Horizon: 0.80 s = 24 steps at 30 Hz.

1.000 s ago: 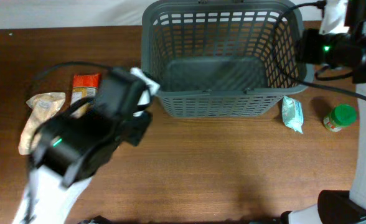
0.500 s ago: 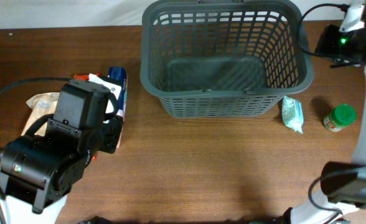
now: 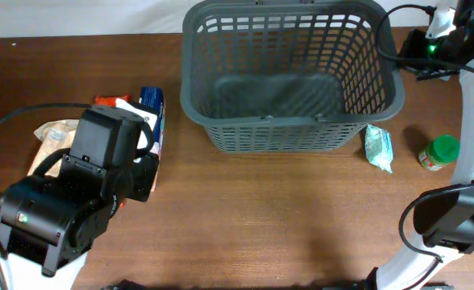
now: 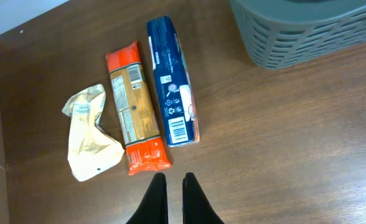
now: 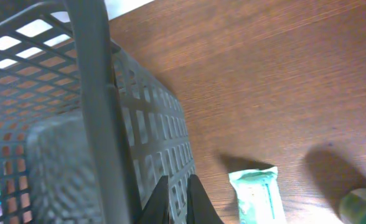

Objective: Pack container

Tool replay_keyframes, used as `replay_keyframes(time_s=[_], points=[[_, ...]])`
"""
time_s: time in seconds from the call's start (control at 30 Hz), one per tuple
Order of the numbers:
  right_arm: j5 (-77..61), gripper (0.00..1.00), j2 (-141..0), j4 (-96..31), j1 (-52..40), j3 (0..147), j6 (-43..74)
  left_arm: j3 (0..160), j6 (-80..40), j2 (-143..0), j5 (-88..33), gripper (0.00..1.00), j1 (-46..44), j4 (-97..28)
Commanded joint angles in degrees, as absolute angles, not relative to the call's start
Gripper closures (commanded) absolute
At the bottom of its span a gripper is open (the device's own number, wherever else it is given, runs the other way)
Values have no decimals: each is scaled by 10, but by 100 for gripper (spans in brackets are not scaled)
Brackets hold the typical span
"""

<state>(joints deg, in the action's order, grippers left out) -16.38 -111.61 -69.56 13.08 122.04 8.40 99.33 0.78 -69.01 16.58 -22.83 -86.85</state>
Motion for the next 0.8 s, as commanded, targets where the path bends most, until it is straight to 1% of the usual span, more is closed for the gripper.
replay_keyframes(time_s=[0.0, 0.53, 0.77], points=[[-208, 96, -1117, -691, 125, 1228, 85, 996, 0, -693, 174, 98, -225, -870], [-208, 96, -1117, -685, 82, 1228, 75, 996, 0, -697, 174, 98, -225, -871], [-204, 96, -1117, -695, 80, 1228, 75, 996, 0, -698, 176, 98, -225, -870]])
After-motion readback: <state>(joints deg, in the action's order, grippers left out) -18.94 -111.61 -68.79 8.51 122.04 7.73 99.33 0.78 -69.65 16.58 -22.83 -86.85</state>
